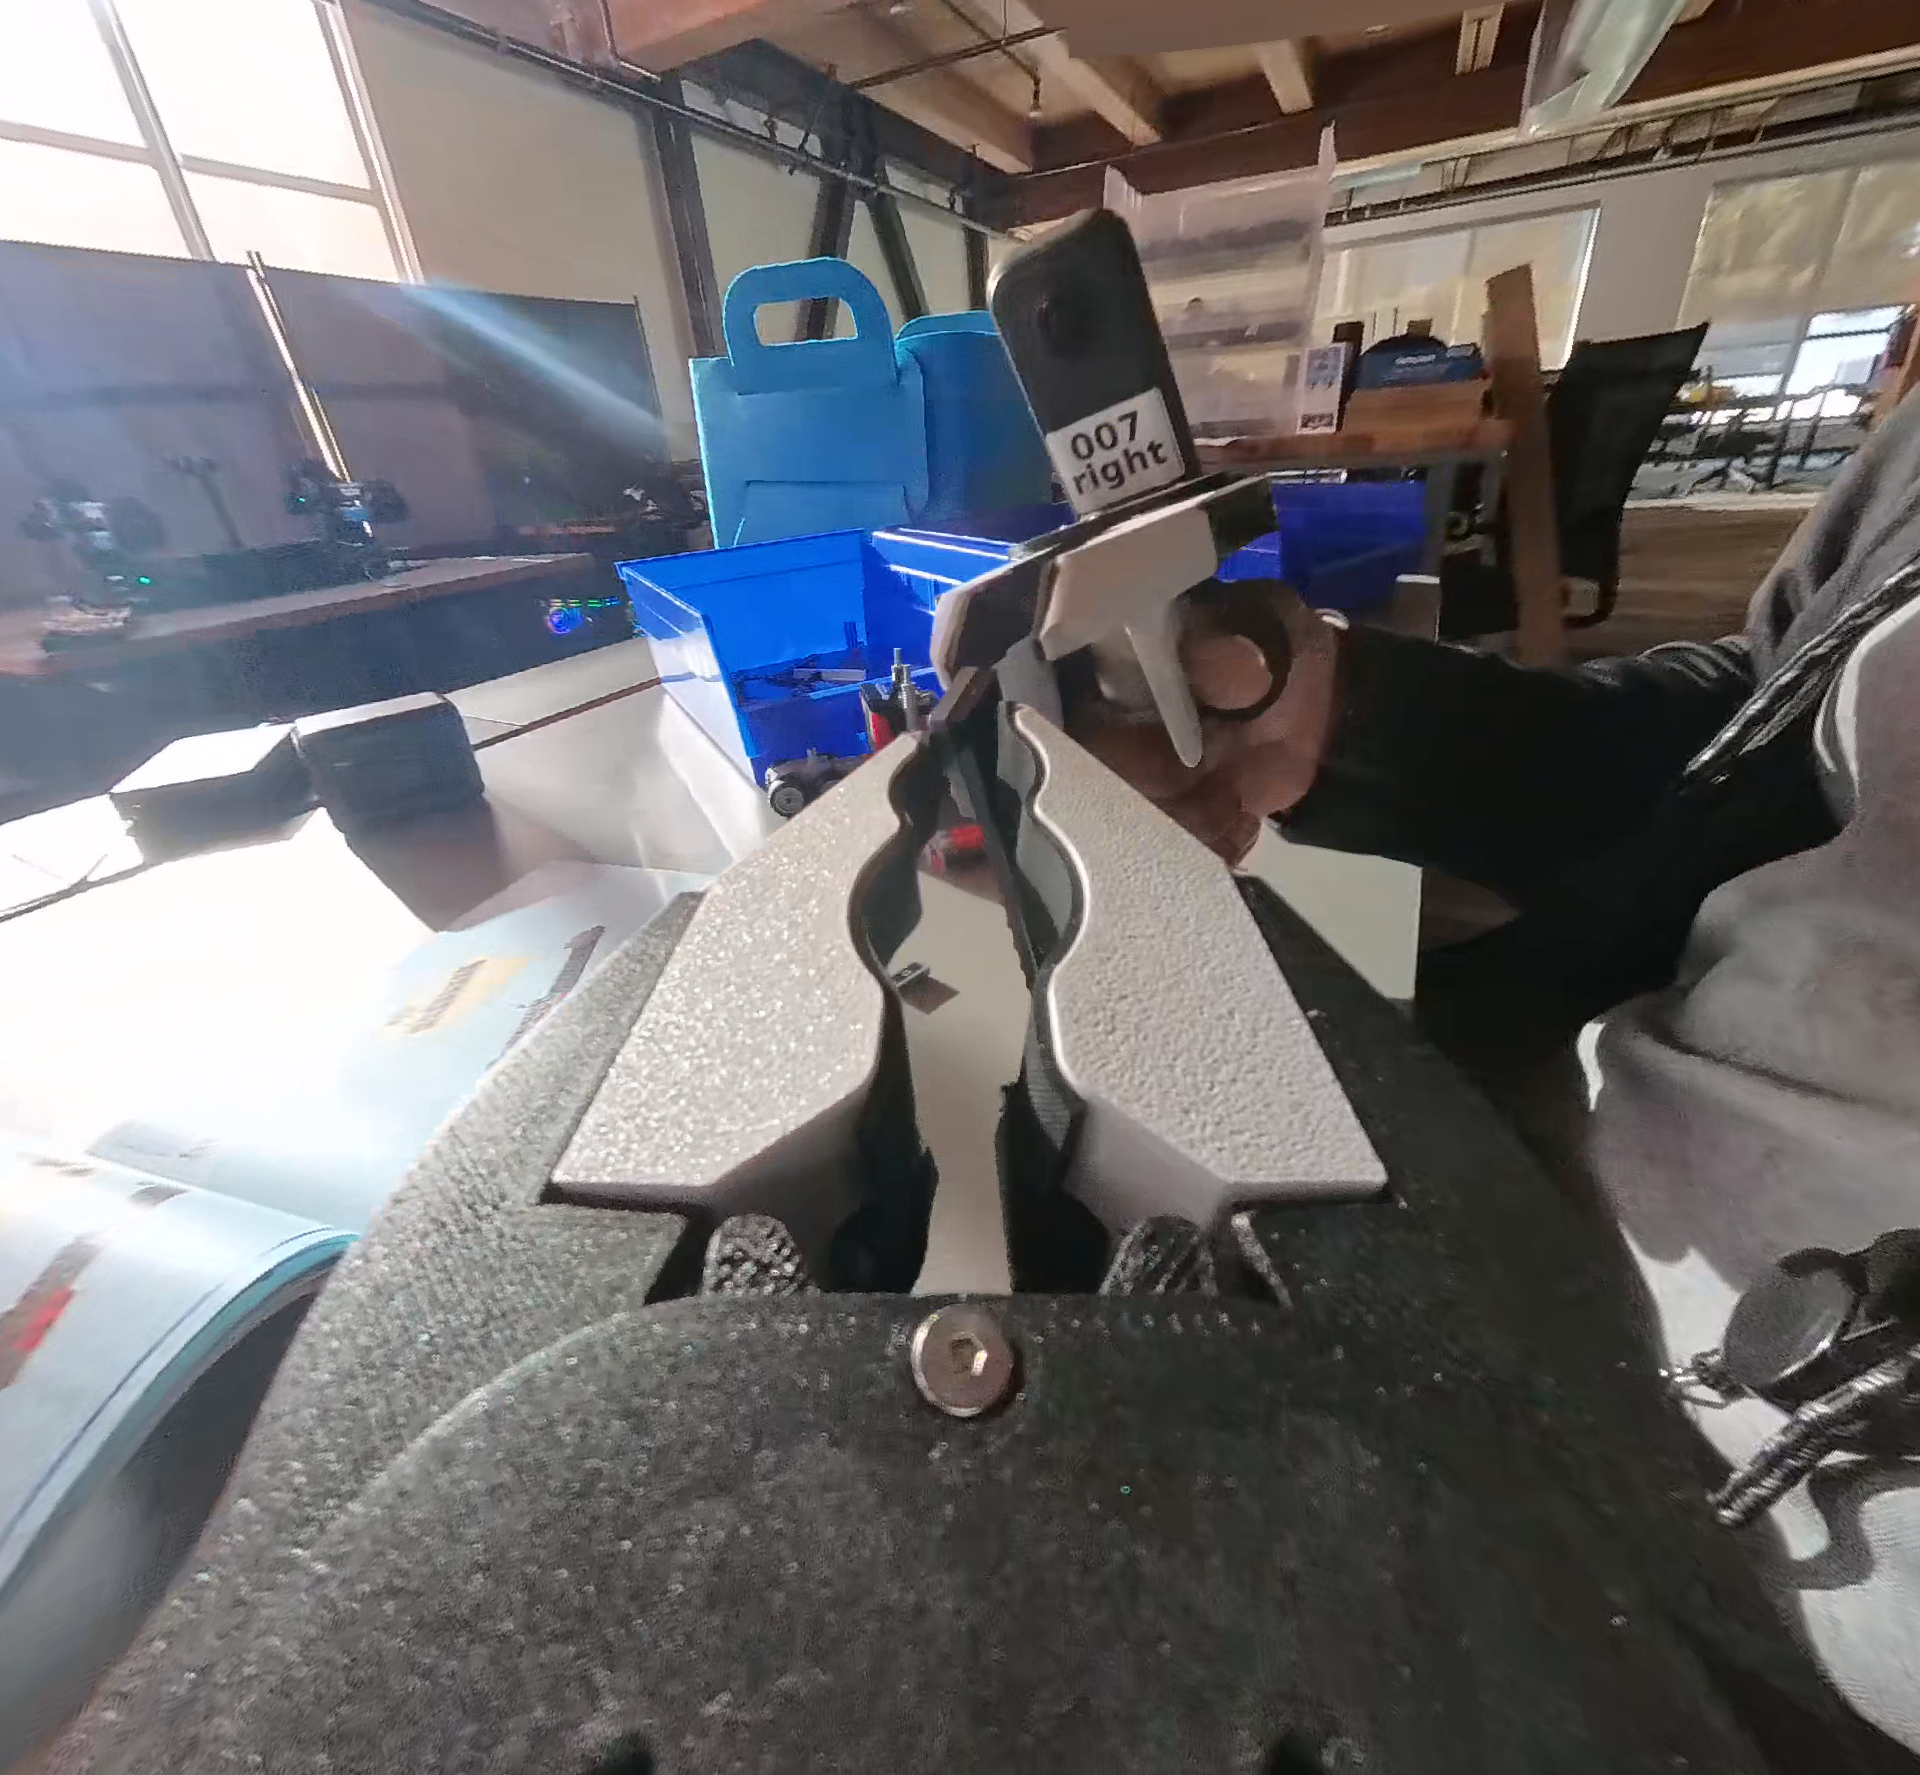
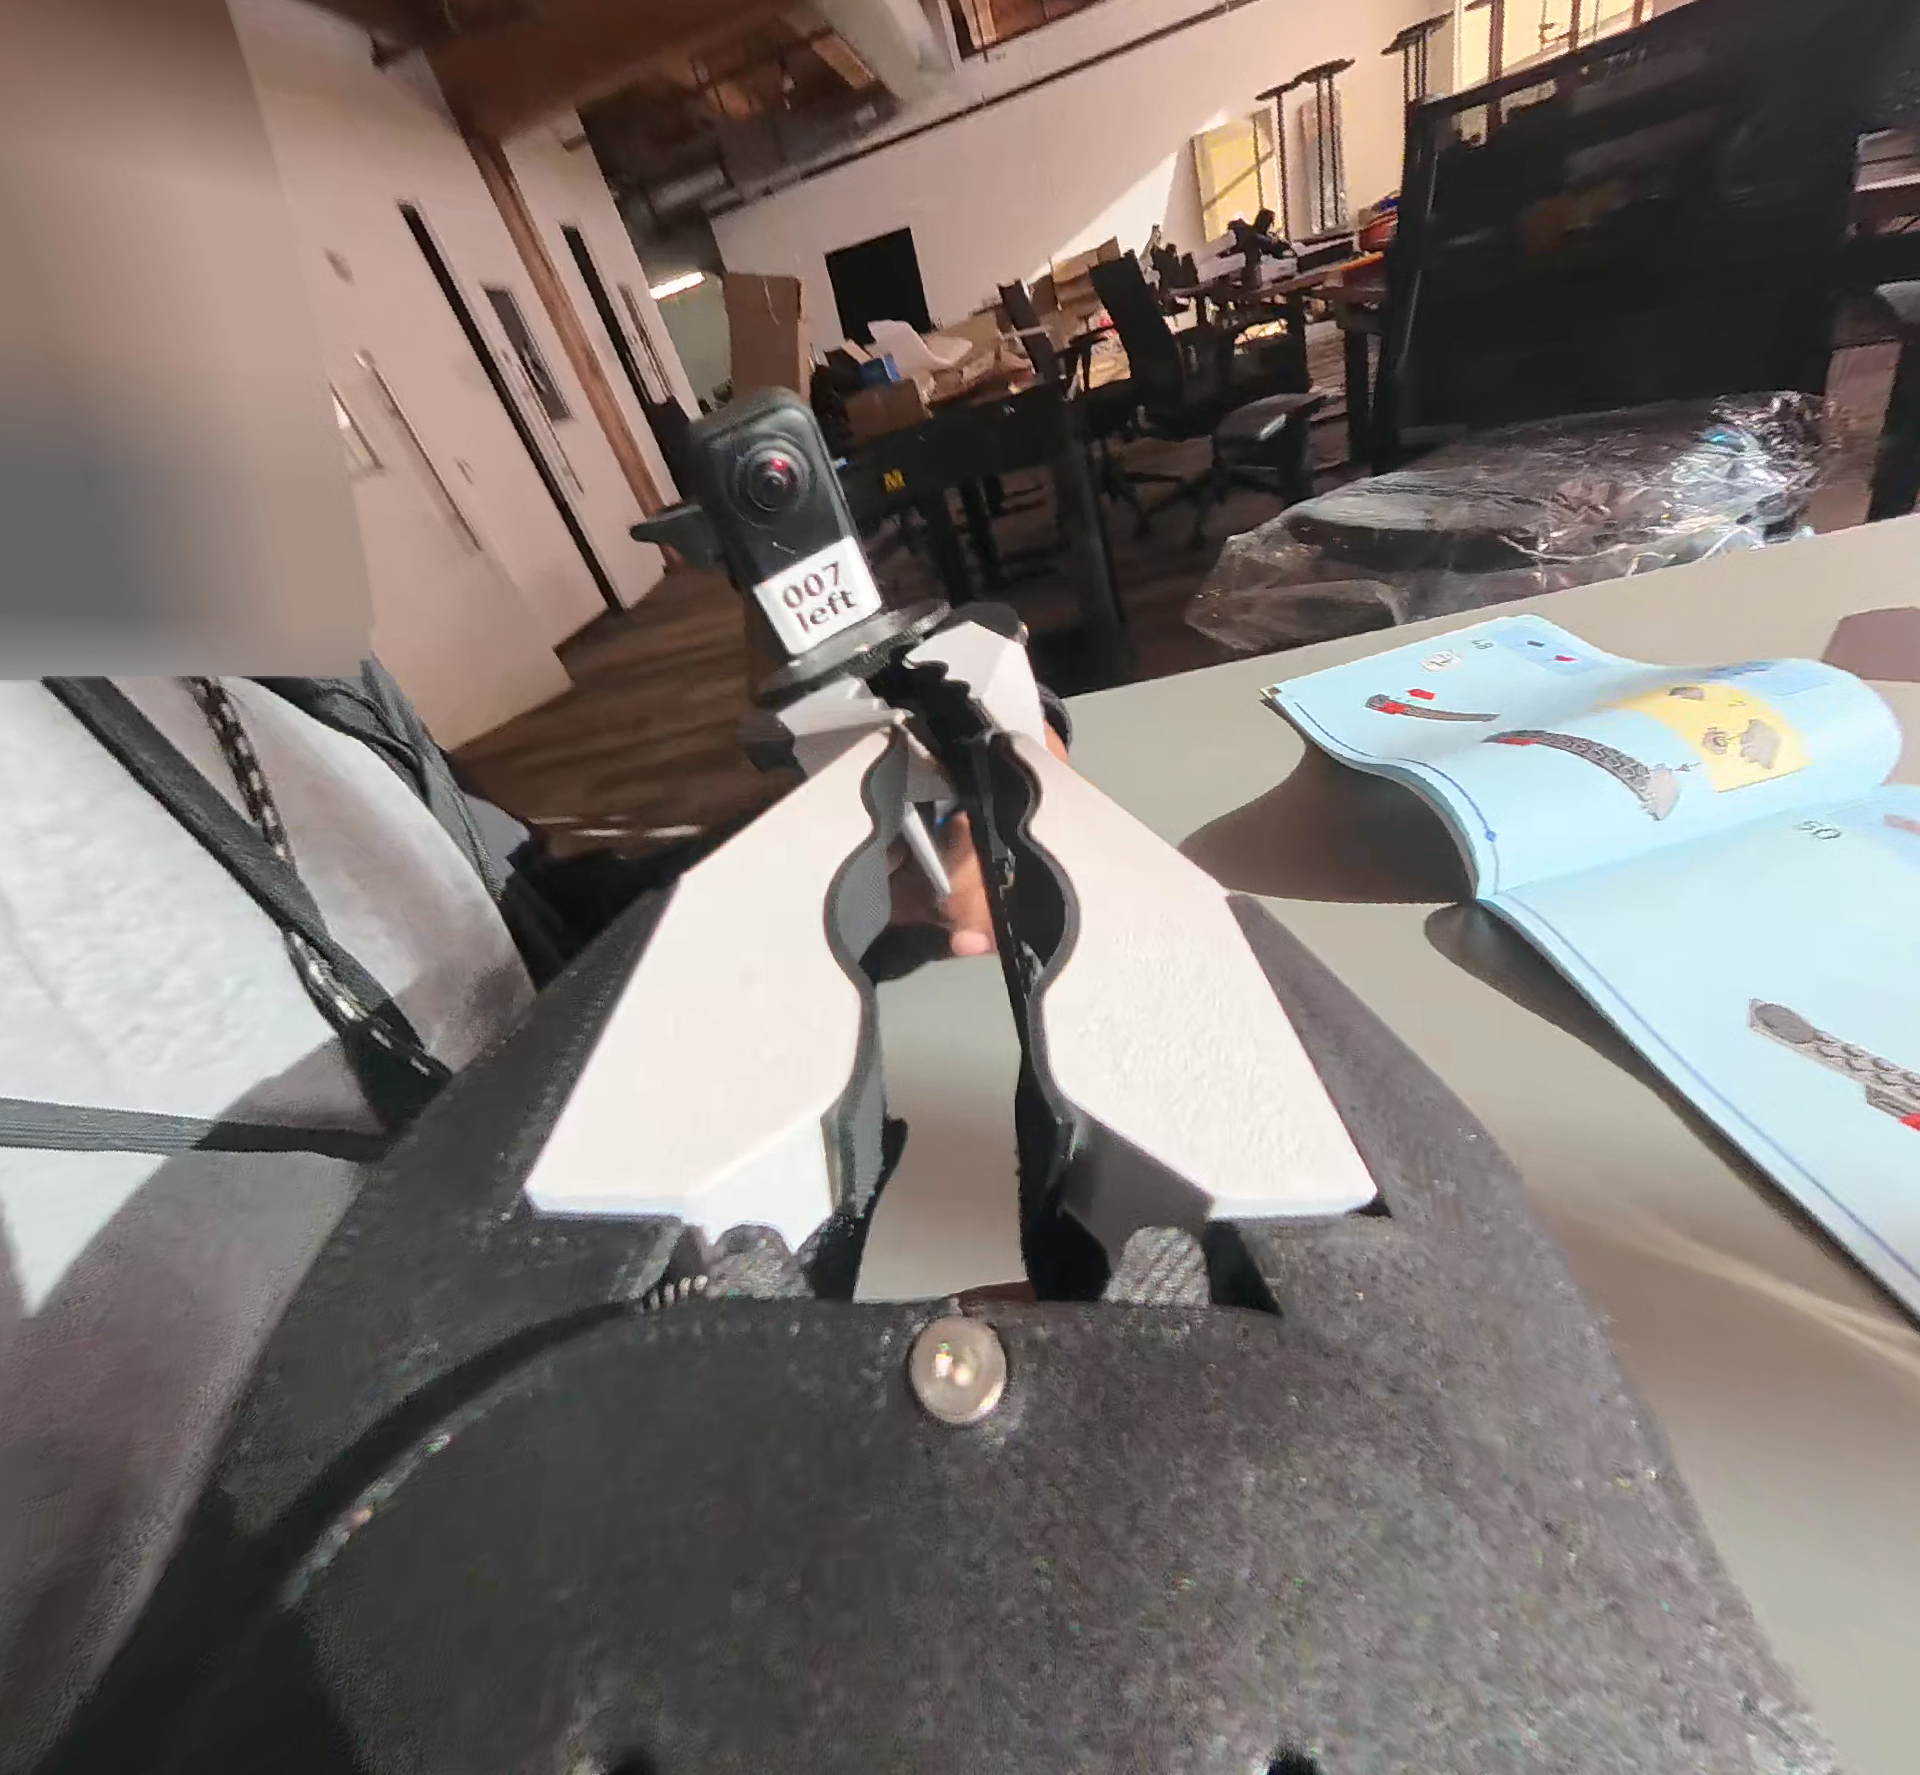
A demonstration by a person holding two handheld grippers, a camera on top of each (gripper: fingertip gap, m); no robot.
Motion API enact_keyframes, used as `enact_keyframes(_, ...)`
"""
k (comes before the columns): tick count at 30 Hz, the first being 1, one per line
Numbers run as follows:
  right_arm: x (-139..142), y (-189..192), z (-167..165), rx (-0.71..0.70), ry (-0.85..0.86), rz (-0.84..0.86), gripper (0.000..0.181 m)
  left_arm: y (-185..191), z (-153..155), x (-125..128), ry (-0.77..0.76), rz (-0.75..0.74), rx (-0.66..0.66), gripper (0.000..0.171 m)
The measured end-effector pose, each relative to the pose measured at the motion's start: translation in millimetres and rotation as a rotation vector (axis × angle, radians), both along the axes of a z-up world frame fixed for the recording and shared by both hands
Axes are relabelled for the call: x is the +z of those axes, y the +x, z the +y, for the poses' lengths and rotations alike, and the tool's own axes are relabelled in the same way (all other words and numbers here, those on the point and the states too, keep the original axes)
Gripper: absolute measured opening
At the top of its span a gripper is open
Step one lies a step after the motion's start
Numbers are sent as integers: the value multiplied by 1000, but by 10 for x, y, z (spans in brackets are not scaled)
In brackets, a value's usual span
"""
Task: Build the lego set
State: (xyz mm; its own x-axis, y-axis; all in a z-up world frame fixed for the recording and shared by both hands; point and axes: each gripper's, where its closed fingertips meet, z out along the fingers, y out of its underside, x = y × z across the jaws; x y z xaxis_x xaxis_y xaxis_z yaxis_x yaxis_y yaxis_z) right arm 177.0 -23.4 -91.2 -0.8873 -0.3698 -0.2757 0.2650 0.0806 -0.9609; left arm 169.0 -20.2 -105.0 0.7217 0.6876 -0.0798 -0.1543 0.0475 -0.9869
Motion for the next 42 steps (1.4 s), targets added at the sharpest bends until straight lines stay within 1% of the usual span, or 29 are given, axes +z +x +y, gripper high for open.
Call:
enact_keyframes(5,-46,-13,-2,-37,26,95,17,-11,-1,-32,-57,21,34,11)
enact_keyframes(9,-68,-29,5,-59,35,138,17,-17,11,-51,-90,34,51,11)
enact_keyframes(13,-98,-25,6,-57,43,148,18,-1,32,-57,-108,45,49,11)
enact_keyframes(16,-118,-4,-3,-50,46,157,12,16,50,-69,-123,46,41,11)
enact_keyframes(25,-108,24,4,-43,18,180,10,79,76,-55,-115,39,0,8)
enact_keyframes(28,-77,20,1,-46,0,155,10,81,73,-24,-67,19,-16,8)
enact_keyframes(31,-22,-25,-21,-82,-34,123,10,70,68,18,75,-70,-80,11)
enact_keyframes(33,29,-47,-28,-96,-63,82,10,73,74,6,124,-125,-121,21)
enact_keyframes(34,52,-61,-26,-103,-75,60,10,73,74,2,133,-142,-130,23)
enact_keyframes(39,81,-115,-28,-120,-100,-22,10,64,104,-5,200,-224,-188,22)
enact_keyframes(42,46,-105,-39,-112,-95,-52,11,39,107,-2,254,-270,-216,10)
